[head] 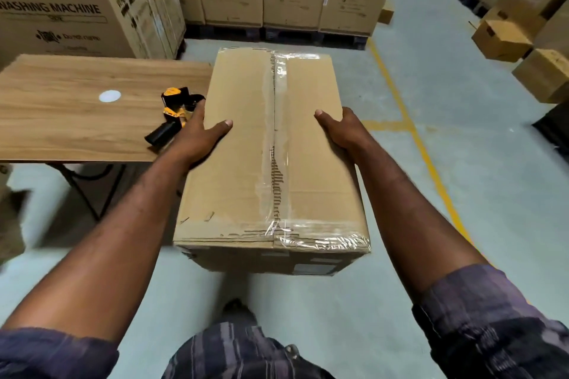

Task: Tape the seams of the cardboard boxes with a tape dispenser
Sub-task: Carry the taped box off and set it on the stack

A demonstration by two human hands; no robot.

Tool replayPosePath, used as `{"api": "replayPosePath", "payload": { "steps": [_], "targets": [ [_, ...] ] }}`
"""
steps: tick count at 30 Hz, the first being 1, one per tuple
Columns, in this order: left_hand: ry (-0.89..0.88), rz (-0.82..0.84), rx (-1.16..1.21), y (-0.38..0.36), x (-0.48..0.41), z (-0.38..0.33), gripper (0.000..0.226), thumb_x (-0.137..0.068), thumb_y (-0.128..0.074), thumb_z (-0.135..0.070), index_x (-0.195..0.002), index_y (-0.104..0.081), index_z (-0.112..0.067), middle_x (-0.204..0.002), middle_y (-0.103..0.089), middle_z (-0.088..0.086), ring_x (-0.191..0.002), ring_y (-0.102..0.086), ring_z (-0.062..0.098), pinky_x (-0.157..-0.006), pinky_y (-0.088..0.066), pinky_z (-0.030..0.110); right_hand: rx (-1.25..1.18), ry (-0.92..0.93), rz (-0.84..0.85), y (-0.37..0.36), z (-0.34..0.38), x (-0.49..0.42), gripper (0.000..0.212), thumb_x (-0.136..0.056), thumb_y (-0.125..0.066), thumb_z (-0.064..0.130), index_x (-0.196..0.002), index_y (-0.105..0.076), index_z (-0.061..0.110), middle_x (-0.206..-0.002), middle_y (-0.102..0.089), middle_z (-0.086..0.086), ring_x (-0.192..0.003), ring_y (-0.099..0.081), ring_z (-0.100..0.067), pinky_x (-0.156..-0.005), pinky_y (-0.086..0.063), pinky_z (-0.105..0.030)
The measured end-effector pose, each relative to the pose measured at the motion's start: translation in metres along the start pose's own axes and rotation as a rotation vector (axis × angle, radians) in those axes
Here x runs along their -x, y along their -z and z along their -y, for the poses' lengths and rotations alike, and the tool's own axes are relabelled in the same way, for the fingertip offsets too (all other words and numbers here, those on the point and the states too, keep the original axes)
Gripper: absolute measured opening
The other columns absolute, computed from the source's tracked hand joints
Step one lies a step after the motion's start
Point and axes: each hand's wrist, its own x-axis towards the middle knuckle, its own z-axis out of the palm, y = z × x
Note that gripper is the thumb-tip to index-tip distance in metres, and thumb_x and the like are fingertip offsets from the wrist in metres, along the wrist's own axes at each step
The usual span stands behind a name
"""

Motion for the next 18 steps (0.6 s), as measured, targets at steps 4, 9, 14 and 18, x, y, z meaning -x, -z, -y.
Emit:
{"api": "replayPosePath", "payload": {
  "steps": [4,9,14,18],
  "targets": [
    [-0.012,0.001,-0.019,-0.055,-0.017,-0.022,0.059,-0.096,-0.066,-0.032,-0.148,-0.038,-0.026,-0.129,-0.06,-0.01,-0.115,-0.06,0.01,-0.103,-0.047,0.036,-0.005,0.003,-0.039,0.042,-0.028,-0.016,0.057,-0.093,-0.069,0.049,-0.135,-0.058,0.013,-0.122,-0.069,0.001,-0.11,-0.066,-0.019,-0.094,-0.051,-0.031],
    [0.004,0.018,-0.032,-0.113,-0.056,-0.026,0.07,-0.091,-0.067,-0.047,-0.151,-0.034,-0.03,-0.136,-0.054,-0.017,-0.124,-0.055,0.011,-0.106,-0.044,0.034,-0.002,-0.031,-0.032,0.082,-0.058,-0.06,0.068,-0.085,-0.069,0.06,-0.134,-0.059,0.014,-0.124,-0.07,-0.002,-0.111,-0.067,-0.021,-0.096,-0.052,-0.033],
    [0.034,0.035,-0.019,-0.178,-0.114,-0.035,0.068,-0.094,-0.065,-0.046,-0.152,-0.032,-0.031,-0.137,-0.054,-0.016,-0.123,-0.055,0.011,-0.098,-0.043,0.03,0.038,-0.058,-0.057,0.128,-0.088,-0.136,0.102,-0.056,-0.06,0.082,-0.134,-0.059,0.017,-0.123,-0.071,0.001,-0.11,-0.068,-0.02,-0.099,-0.053,-0.036],
    [0.046,0.062,0.014,-0.226,-0.167,-0.05,0.064,-0.09,-0.065,-0.051,-0.146,-0.037,-0.037,-0.131,-0.06,-0.02,-0.119,-0.059,0.007,-0.106,-0.046,0.037,0.07,-0.08,-0.072,0.17,-0.093,-0.186,0.088,-0.071,-0.065,0.073,-0.138,-0.054,0.017,-0.127,-0.068,0.0,-0.115,-0.066,-0.021,-0.1,-0.052,-0.035]
  ]
}}
